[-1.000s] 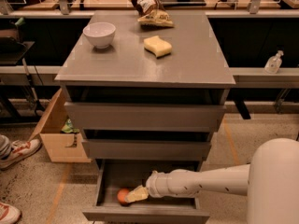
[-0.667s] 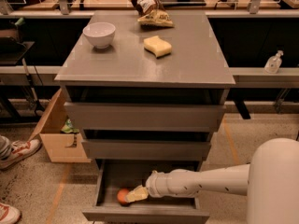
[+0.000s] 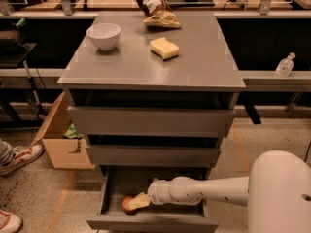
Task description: Pick orange from bottom drawer and place on counter
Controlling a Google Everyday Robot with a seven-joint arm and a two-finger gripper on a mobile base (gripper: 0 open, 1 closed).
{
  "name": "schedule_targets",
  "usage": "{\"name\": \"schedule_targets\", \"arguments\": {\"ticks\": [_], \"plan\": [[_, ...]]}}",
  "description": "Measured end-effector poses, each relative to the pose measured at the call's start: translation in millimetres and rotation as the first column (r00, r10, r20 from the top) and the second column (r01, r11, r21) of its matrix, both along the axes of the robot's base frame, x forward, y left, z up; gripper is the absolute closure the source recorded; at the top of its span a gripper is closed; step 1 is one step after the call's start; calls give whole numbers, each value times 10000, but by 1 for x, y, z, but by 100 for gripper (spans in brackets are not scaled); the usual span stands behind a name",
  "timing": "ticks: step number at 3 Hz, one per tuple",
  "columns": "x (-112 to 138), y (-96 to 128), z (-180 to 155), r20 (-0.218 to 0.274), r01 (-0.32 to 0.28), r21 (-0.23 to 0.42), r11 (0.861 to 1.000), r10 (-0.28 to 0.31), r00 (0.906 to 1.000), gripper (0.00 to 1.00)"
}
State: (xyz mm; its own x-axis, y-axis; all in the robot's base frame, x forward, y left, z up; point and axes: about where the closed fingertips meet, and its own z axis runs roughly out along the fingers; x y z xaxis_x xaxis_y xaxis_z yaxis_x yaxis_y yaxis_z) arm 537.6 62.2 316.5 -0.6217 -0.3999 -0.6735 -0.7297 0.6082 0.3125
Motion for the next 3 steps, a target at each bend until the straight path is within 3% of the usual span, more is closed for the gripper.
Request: {"name": "schedule_targets", "arguments": {"ticks": [1,3], "plan": [[10,19,-23,115,-201,156,9997,199,9997,0],[22,50,-70,282,-477,-357,9982,487,9984,0]]}}
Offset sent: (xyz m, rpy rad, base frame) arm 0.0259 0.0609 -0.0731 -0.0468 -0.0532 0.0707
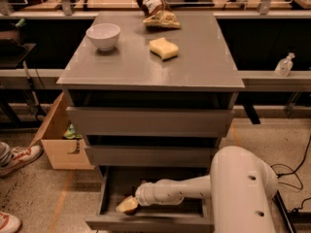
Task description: Pick orange from bottom drawer and place on counter
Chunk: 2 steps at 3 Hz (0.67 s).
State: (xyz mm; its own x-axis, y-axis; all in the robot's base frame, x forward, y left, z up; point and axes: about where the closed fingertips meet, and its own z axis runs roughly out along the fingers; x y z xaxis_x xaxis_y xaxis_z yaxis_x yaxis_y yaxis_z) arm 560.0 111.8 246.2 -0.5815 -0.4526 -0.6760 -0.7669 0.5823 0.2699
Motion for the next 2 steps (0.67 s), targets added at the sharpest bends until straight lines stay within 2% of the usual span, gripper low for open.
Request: {"name": "schedule_targets", "arguments": {"ticks": [1,2], "plan": [[19,7,-41,153,252,-447,9987,-245,9996,0],[19,7,-41,153,251,-447,9987,-245,9996,0]]}}
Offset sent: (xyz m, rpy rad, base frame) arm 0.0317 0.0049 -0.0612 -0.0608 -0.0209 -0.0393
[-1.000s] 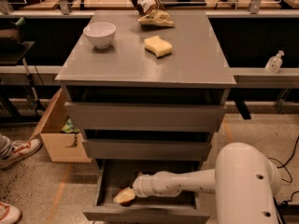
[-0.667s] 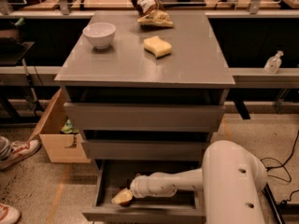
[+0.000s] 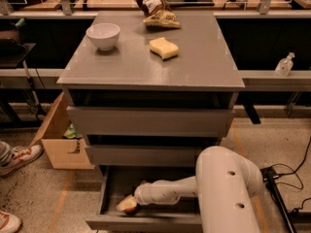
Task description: Pick orange from bottom drawer and place on counter
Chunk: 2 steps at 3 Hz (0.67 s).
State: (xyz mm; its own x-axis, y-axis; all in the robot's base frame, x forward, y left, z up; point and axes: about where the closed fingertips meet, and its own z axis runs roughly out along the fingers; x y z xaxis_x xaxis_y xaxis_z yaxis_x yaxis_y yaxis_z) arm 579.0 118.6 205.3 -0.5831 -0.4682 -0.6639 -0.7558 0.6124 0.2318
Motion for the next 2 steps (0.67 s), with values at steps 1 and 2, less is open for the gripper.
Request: {"name": "schedule_targets", "arguments": {"ticks": [1,2], "plan": [[2,4,-9,10,3,-254,9997,-3,10000,0],[4,9,-21,21,27,-564,9984,-26,10000,0]]}}
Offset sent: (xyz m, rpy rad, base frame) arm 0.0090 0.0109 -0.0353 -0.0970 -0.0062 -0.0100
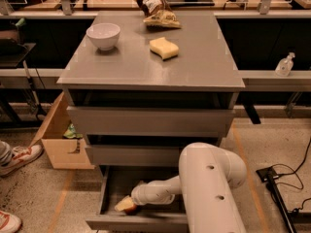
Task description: Pick orange from bottom drawer and place on counter
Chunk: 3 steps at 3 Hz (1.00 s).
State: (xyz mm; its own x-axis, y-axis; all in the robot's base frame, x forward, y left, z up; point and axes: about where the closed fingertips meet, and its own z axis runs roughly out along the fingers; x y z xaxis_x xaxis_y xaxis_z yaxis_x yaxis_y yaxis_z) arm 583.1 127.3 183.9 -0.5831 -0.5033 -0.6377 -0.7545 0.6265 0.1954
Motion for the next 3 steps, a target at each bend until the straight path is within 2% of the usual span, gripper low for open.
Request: {"name": "schedule_targets", "arguments": {"ticks": [2,3], "plan": [[13,0,-38,-198,171,-354,9992,-178,9996,0],[14,-4,-45,-284,253,-386,9989,-264,9992,0]]}}
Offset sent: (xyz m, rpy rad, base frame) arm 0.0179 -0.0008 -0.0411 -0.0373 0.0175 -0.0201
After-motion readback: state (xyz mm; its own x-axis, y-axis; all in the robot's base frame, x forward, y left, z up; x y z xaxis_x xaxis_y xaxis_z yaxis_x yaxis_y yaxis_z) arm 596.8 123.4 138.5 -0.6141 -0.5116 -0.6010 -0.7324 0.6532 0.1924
